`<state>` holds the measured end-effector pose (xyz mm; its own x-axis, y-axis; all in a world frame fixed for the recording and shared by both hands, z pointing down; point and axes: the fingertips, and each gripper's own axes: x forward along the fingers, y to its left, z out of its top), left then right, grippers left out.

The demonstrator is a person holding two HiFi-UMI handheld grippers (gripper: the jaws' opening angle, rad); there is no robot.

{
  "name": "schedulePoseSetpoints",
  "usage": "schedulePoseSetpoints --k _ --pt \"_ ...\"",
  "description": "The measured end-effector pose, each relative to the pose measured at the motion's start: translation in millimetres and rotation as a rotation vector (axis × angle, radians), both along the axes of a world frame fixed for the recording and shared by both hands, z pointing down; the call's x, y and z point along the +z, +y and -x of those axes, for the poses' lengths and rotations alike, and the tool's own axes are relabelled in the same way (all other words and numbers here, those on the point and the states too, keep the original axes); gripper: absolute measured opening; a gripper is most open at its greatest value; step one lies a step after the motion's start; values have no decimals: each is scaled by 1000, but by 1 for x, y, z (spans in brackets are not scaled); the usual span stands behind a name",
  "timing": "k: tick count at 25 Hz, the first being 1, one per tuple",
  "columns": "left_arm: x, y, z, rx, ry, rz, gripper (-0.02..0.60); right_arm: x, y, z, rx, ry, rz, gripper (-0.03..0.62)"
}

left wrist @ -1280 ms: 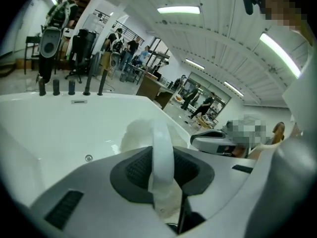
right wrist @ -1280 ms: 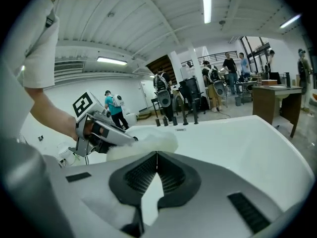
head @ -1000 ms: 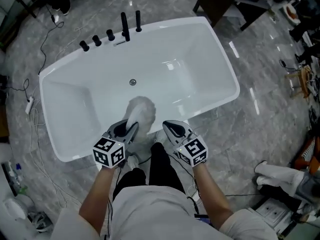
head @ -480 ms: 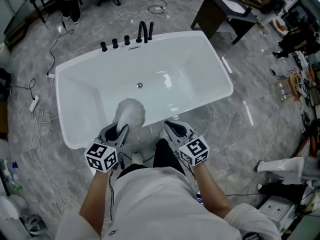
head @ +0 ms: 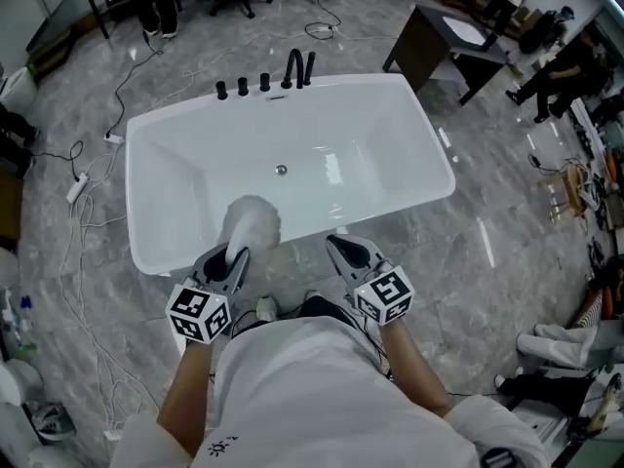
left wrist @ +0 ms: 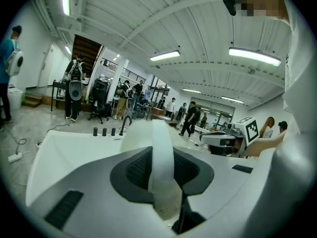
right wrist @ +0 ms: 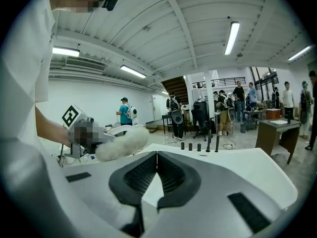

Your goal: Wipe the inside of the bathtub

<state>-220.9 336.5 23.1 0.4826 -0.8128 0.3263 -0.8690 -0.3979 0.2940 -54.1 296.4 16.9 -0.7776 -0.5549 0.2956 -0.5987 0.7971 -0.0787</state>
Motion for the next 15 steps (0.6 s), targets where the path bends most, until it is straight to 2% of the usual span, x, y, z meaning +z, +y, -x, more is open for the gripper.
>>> schedulePoseSetpoints --k 7,15 --pt "-10 6 -8 -113 -36 -27 100 -15 -22 -18 -58 -24 -10 20" --pt "-10 1 -31 -144 -57 -27 101 -9 -33 -44 -61 -54 18 20"
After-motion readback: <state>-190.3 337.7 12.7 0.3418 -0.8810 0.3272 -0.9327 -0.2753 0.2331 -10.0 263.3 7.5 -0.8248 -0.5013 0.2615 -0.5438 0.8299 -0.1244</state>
